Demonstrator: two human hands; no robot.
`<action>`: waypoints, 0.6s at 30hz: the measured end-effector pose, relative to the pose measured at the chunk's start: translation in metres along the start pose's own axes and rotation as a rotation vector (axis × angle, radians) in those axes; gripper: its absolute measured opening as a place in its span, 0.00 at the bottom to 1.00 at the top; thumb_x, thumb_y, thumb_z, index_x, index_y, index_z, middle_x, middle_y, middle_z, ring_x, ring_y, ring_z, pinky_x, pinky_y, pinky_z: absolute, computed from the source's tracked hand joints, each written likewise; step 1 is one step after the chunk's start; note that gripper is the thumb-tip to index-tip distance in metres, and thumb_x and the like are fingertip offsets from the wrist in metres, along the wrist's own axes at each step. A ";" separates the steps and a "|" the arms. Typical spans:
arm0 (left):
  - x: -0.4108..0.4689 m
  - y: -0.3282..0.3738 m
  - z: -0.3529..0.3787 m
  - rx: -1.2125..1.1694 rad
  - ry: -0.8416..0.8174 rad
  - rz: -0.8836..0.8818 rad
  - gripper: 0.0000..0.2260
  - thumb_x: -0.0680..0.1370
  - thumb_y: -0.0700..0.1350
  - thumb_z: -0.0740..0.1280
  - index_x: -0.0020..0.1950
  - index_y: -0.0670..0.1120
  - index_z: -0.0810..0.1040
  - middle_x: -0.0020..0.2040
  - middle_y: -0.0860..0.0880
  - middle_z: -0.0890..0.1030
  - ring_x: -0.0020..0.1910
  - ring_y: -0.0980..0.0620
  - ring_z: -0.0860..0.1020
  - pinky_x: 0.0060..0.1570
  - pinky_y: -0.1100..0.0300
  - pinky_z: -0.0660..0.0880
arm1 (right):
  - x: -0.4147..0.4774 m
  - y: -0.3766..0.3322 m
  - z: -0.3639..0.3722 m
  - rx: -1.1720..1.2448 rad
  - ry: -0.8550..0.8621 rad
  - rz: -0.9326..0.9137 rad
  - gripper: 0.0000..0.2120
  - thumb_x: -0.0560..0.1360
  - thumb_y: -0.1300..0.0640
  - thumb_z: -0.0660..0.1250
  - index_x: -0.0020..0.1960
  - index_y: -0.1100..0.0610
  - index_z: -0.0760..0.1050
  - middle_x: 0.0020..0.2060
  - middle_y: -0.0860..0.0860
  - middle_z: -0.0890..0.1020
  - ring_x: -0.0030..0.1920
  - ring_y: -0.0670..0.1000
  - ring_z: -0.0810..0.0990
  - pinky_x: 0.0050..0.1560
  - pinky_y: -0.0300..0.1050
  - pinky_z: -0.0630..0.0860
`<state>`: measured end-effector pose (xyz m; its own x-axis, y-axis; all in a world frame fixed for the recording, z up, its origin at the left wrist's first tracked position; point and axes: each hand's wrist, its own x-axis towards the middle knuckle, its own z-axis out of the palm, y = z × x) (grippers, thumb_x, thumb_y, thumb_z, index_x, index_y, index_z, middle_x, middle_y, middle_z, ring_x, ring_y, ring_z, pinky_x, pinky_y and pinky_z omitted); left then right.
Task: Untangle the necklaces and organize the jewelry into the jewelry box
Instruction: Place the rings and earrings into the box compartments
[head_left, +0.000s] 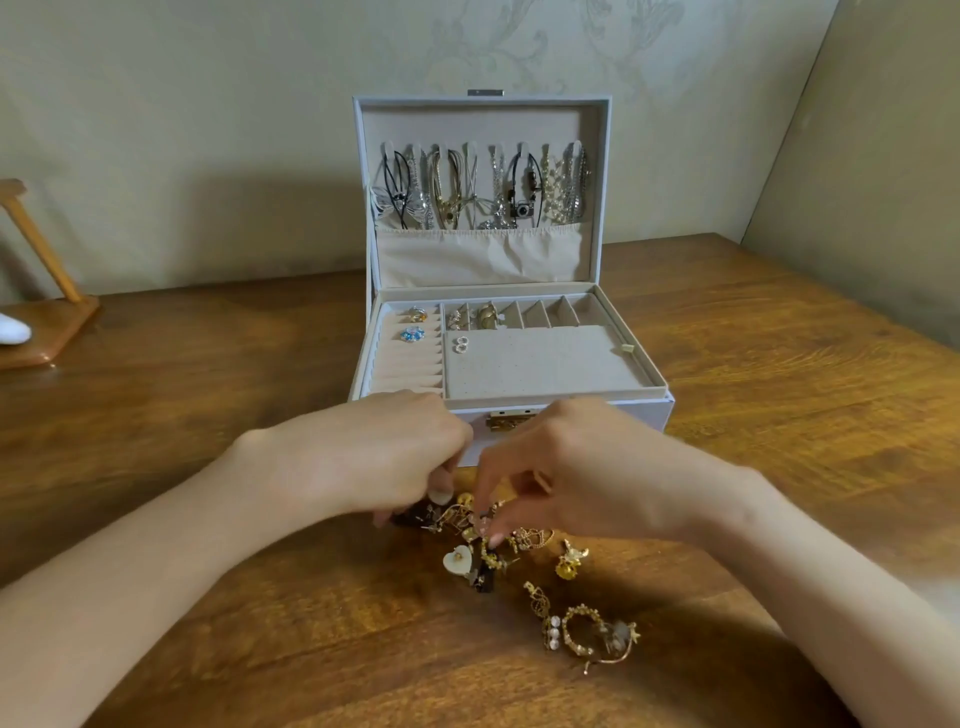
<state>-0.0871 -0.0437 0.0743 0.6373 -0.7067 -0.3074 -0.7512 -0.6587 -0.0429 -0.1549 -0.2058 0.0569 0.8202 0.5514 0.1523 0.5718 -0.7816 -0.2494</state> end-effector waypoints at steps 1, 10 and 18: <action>-0.002 -0.003 -0.001 -0.033 -0.001 -0.014 0.05 0.80 0.42 0.61 0.45 0.46 0.73 0.28 0.52 0.73 0.20 0.63 0.72 0.37 0.61 0.75 | 0.002 -0.005 0.005 0.032 0.010 -0.048 0.08 0.70 0.47 0.72 0.47 0.49 0.82 0.34 0.46 0.81 0.33 0.42 0.70 0.34 0.37 0.66; -0.021 -0.015 -0.024 -0.351 0.066 -0.015 0.07 0.79 0.46 0.63 0.42 0.46 0.71 0.28 0.59 0.81 0.24 0.58 0.78 0.32 0.64 0.76 | 0.009 -0.011 0.025 0.021 0.008 -0.099 0.02 0.70 0.54 0.72 0.40 0.52 0.81 0.35 0.44 0.79 0.32 0.42 0.66 0.32 0.39 0.66; -0.023 -0.017 -0.030 -0.506 0.221 0.046 0.06 0.77 0.42 0.66 0.40 0.44 0.74 0.33 0.50 0.83 0.28 0.56 0.81 0.33 0.61 0.79 | 0.005 0.001 -0.001 0.245 0.043 0.035 0.01 0.71 0.57 0.72 0.42 0.52 0.80 0.30 0.47 0.79 0.30 0.43 0.73 0.33 0.32 0.65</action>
<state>-0.0834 -0.0238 0.1101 0.6672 -0.7395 -0.0895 -0.6377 -0.6291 0.4445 -0.1500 -0.2035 0.0582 0.8426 0.5082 0.1784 0.5255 -0.7030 -0.4793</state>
